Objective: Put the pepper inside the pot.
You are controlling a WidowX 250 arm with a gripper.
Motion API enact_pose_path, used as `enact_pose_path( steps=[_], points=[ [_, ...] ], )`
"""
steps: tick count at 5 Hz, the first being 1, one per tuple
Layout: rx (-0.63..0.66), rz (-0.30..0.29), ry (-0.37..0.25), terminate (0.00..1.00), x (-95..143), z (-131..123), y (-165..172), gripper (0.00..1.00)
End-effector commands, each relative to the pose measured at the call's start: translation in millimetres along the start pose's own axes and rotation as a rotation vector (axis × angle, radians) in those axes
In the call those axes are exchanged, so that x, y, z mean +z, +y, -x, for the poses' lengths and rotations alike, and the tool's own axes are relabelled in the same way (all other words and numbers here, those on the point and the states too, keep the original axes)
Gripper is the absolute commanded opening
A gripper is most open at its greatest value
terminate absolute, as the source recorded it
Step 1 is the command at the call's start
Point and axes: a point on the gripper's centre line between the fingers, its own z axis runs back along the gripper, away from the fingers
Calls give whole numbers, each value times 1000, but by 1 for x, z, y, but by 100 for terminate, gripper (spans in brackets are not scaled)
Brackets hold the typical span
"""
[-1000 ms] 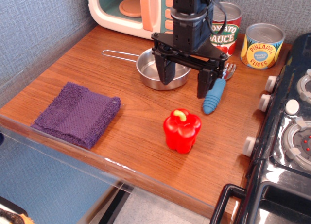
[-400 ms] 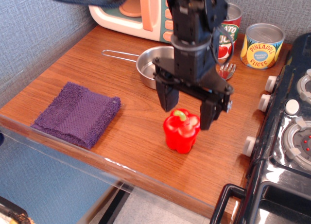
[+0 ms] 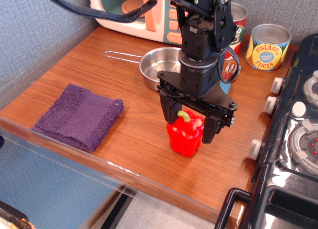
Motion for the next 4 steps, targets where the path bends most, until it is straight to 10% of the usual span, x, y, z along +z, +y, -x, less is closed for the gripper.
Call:
enact_pose_path(
  steps=[1, 4],
  points=[
    [-10, 8, -53, 0, 9, -2, 4, 0],
    [-1, 23, -80, 0, 14, -4, 9, 0]
  ],
)
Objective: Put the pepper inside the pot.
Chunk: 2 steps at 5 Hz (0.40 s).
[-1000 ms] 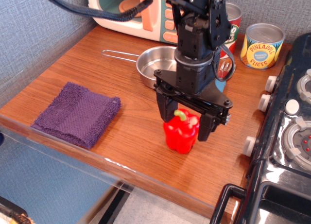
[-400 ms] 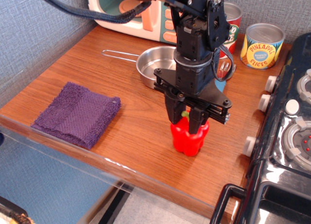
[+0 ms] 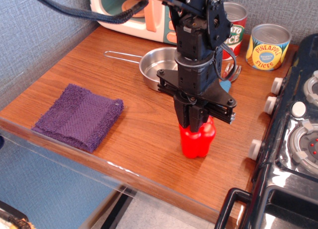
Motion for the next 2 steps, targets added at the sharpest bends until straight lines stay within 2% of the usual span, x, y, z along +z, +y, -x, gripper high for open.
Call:
enact_pose_path(
  steps=[1, 2],
  points=[
    [44, 34, -118, 0, 40, -25, 12, 0],
    [111, 46, -191, 0, 64, -52, 32, 0]
  ],
)
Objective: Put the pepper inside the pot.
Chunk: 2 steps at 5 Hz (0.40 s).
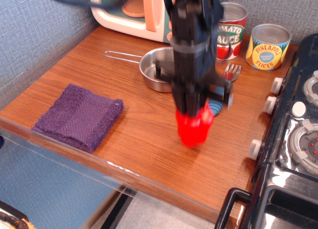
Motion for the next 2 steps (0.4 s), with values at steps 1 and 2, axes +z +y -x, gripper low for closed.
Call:
enact_pose_path(
  steps=[1, 2],
  points=[
    [132, 2, -158, 0, 44, -62, 46, 0],
    [201, -29, -131, 0, 32, -84, 75, 0]
  ],
)
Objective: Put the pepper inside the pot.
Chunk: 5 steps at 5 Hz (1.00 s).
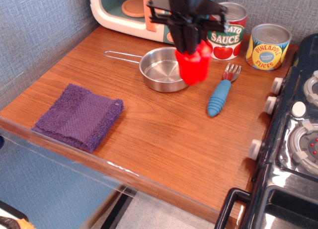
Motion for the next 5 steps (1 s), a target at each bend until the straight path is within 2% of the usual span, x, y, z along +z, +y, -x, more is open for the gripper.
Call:
enact_pose_path(
  steps=[1, 2, 3, 4, 5],
  points=[
    [84, -66, 5, 0, -13, -40, 44, 0],
    [97, -82, 41, 0, -23, -42, 50, 0],
    [91, -106, 59, 0, -23, -43, 50, 100],
    [64, -121, 27, 0, -9, -45, 43, 100],
    [-7, -103, -56, 0, 28, -45, 18, 100]
  ],
)
